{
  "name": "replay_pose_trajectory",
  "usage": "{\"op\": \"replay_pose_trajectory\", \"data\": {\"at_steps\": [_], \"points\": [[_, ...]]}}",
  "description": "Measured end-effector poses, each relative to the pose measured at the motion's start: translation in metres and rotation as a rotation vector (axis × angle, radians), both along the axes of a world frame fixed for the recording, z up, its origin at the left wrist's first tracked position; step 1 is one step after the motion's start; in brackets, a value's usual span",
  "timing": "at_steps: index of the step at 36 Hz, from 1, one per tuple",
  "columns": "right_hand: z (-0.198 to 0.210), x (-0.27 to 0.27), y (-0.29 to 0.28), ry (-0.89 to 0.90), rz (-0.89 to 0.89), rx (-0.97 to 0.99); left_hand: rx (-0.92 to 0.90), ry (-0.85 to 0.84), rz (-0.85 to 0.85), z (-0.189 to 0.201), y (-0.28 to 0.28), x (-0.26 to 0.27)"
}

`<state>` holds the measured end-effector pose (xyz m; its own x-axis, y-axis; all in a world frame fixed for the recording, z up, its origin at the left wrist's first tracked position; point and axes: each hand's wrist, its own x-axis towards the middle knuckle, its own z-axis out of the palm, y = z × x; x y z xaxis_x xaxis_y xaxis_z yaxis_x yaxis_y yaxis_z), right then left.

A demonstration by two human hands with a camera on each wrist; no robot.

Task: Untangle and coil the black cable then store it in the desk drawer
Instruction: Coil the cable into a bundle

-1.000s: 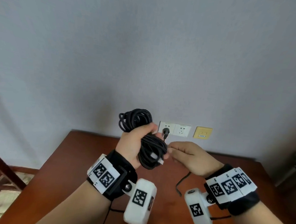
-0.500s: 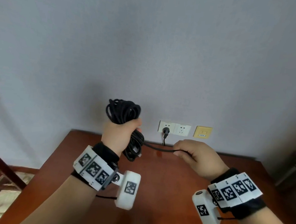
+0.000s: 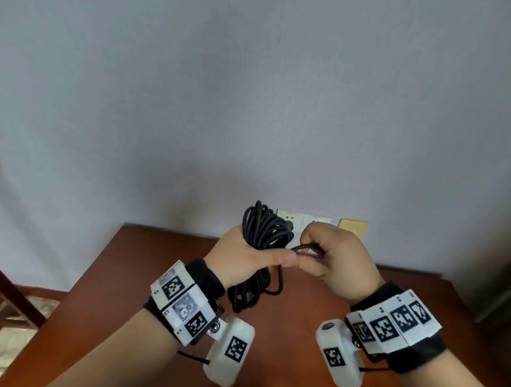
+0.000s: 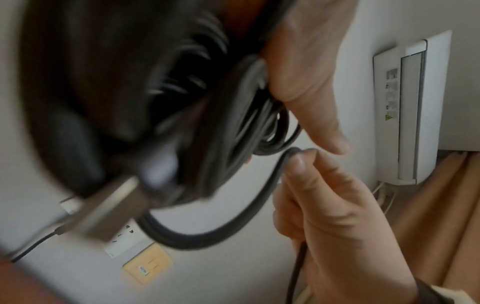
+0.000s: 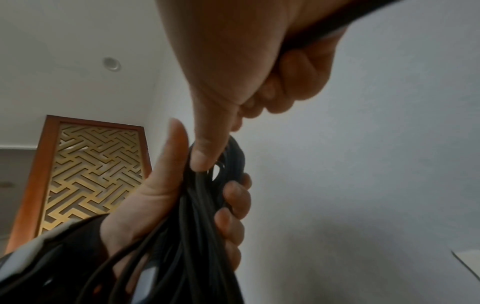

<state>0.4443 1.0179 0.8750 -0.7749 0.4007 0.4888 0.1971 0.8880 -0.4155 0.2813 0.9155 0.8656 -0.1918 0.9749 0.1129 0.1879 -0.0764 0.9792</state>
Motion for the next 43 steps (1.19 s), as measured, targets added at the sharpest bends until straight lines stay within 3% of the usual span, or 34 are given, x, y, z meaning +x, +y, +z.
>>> {"op": "replay_pose_trajectory", "data": {"at_steps": [3,6,11,15,20,23,26,32,36,43], "points": [[0.004,-0.004,-0.003,-0.013,-0.095,-0.054,-0.036,0.042,-0.109,-0.002,0.000,0.006],[0.007,-0.006,-0.007,-0.004,-0.134,-0.108,-0.055,0.144,-0.109,-0.003,0.001,0.009],[0.007,-0.009,-0.007,0.044,-0.045,-0.185,-0.079,0.109,-0.111,-0.003,0.000,0.010],[0.004,-0.004,-0.003,0.160,0.023,-0.401,-0.090,-0.106,-0.055,-0.003,-0.003,0.011],[0.004,0.012,0.009,0.175,-0.016,-0.446,-0.129,-0.560,0.214,-0.005,-0.001,-0.001],[0.001,0.013,0.011,0.179,-0.011,-0.476,-0.140,-0.674,0.267,-0.004,0.001,-0.007],[-0.001,0.009,0.009,0.163,0.005,-0.333,-0.150,-0.720,0.266,-0.003,0.002,-0.003],[0.008,-0.006,-0.002,0.000,0.023,-0.236,-0.132,-0.592,0.218,-0.009,0.005,0.009],[0.016,-0.016,-0.011,-0.131,0.035,-0.035,-0.125,-0.428,0.098,-0.010,0.005,0.017],[0.027,-0.009,0.007,-0.231,0.147,-0.183,-0.150,-0.035,-0.054,-0.001,0.004,0.012]]}}
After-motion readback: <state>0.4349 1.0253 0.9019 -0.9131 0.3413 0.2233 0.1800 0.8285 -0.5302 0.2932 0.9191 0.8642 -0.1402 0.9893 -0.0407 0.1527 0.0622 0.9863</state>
